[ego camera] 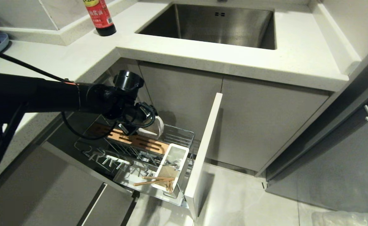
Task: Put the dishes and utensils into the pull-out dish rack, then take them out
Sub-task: Take the bowl out of the cupboard
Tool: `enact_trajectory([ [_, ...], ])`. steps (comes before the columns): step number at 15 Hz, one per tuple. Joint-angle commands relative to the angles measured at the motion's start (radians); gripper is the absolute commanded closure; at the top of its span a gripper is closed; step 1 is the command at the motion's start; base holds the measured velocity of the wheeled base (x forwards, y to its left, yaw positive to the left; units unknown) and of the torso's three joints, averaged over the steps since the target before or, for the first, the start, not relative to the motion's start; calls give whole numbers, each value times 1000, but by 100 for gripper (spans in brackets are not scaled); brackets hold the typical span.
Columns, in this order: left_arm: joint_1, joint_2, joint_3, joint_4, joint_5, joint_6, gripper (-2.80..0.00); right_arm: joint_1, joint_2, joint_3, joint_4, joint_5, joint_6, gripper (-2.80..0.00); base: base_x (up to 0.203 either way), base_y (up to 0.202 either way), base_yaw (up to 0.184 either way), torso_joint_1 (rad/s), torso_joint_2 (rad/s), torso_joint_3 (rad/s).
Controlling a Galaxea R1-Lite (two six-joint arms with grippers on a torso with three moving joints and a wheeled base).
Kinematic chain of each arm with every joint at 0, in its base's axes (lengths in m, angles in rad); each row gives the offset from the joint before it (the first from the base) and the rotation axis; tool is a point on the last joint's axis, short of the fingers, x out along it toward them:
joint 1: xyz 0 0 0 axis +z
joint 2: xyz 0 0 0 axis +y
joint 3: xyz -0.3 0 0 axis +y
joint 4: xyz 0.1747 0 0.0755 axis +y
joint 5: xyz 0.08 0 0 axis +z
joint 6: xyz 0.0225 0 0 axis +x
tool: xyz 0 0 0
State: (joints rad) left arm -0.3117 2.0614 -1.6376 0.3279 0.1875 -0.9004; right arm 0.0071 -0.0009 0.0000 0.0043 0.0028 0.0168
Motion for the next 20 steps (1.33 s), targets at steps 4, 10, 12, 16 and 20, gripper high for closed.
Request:
enact_trajectory([
  [4,26,48,-39,0,-52,39,-280,1,1,0,0,0,0,0,0,0,0,0,0,0],
  [10,28,62,-88,0,-97,72,-280,0,1,0,0,0,0,0,0,0,0,0,0,0],
  [12,28,65,-104,0,-103,72,-280,1,0,0,0,0,0,0,0,0,0,0,0,0],
  [16,28,78,-114,0,-105,73,-241,1,0,0,0,0,0,0,0,0,0,0,0,0],
  [20,26,94,-131,2,-106,97,0,1,1,0,0,0,0,0,0,0,0,0,0,0],
])
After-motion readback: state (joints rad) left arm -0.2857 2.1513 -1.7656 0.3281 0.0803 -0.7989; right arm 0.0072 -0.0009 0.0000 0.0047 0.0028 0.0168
